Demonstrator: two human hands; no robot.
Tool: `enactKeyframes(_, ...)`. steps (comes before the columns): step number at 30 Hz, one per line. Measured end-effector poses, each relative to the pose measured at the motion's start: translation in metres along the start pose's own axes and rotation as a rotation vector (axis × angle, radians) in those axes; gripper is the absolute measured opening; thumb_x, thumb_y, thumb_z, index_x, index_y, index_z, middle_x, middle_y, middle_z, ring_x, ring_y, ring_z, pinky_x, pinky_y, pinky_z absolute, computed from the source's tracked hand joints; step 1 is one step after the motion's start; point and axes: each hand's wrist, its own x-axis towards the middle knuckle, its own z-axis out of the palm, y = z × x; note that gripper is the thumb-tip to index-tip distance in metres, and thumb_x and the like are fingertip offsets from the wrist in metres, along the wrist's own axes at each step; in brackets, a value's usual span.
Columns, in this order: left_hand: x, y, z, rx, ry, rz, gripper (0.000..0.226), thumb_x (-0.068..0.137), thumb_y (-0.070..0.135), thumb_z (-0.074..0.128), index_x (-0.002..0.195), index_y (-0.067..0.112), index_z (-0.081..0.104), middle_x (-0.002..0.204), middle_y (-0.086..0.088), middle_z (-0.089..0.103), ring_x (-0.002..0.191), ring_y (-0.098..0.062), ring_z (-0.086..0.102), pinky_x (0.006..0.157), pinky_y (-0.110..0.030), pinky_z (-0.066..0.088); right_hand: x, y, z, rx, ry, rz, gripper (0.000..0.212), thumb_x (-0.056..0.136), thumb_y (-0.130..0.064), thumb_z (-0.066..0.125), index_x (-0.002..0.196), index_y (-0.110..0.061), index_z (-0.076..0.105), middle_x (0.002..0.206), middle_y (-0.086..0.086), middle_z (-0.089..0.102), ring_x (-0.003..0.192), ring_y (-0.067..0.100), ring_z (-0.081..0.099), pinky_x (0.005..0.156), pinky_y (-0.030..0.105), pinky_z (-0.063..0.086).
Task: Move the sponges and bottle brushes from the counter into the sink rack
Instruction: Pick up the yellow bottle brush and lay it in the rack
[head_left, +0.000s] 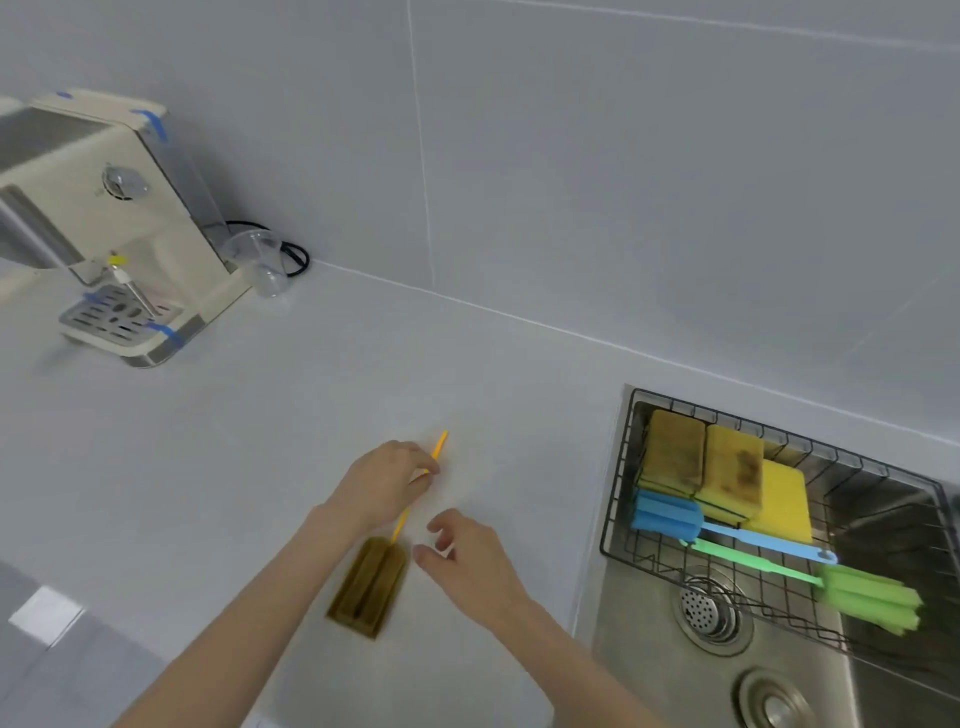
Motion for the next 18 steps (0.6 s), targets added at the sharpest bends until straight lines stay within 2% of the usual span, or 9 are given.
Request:
enactKeyframes(4, 0.015, -0.017, -0.015, 0.028, -0.075, 0.065, 0.03, 0.088, 0.007, 0.048, 0.108, 0.021, 0.065, 0.124, 0.0, 0.058, 0.117, -0.02, 0.048, 0.095, -0.035, 0.042, 0.016, -0.026, 0.026, 0.059, 0.009, 0.138, 0.047, 0.077, -0.051, 0.062, 0.1, -0.012, 0.048, 0.081, -0.003, 0.051, 0.079, 0.018, 0.051, 0.069, 0.031, 0.04)
enactKeyframes(7, 0.018, -0.024, -0.011, 0.029, -0.125, 0.097, 0.043, 0.08, -0.006, 0.045, 0.106, 0.021, 0.066, 0.129, 0.0, 0.054, 0.119, -0.019, 0.045, 0.095, -0.035, 0.042, 0.025, -0.034, 0.039, 0.038, -0.002, 0.23, 0.051, 0.069, -0.056, 0.064, 0.089, -0.016, 0.04, 0.085, -0.001, 0.051, 0.079, 0.02, 0.051, 0.067, 0.032, 0.04)
enactKeyframes(10, 0.017, -0.031, -0.001, 0.022, -0.137, 0.128, 0.049, 0.078, -0.011, 0.042, 0.105, 0.02, 0.068, 0.131, -0.001, 0.051, 0.12, -0.02, 0.044, 0.096, -0.034, 0.041, 0.031, -0.035, 0.047, 0.001, -0.022, 0.296, 0.055, 0.066, -0.057, 0.065, 0.091, -0.015, 0.041, 0.091, 0.003, 0.051, 0.091, 0.026, 0.061, 0.072, 0.04, 0.05)
enactKeyframes(13, 0.017, -0.038, 0.009, 0.02, -0.114, 0.152, 0.046, 0.08, -0.01, 0.043, 0.106, 0.02, 0.067, 0.131, -0.003, 0.051, 0.119, -0.019, 0.044, 0.095, -0.031, 0.04, 0.034, -0.032, 0.054, -0.02, -0.025, 0.329, 0.05, 0.07, -0.048, 0.066, 0.098, -0.01, 0.049, 0.096, 0.008, 0.056, 0.097, 0.033, 0.063, 0.078, 0.044, 0.055)
enactKeyframes(15, 0.018, -0.039, 0.012, 0.024, -0.088, 0.162, 0.038, 0.083, -0.005, 0.047, 0.106, 0.019, 0.067, 0.13, -0.004, 0.05, 0.118, -0.02, 0.045, 0.092, -0.029, 0.04, 0.035, -0.03, 0.056, 0.031, -0.005, 0.314, 0.039, 0.07, -0.04, 0.066, 0.09, -0.01, 0.05, 0.099, 0.013, 0.061, 0.093, 0.033, 0.064, 0.079, 0.047, 0.056)
enactKeyframes(18, 0.019, -0.038, 0.011, 0.058, -0.033, 0.184, 0.024, 0.086, 0.007, 0.055, 0.102, 0.018, 0.068, 0.132, -0.003, 0.048, 0.122, -0.019, 0.043, 0.094, -0.031, 0.041, 0.032, -0.027, 0.042, 0.045, 0.037, 0.291, 0.031, 0.066, -0.036, 0.068, 0.079, -0.015, 0.05, 0.087, 0.006, 0.059, 0.081, 0.024, 0.059, 0.074, 0.038, 0.051)
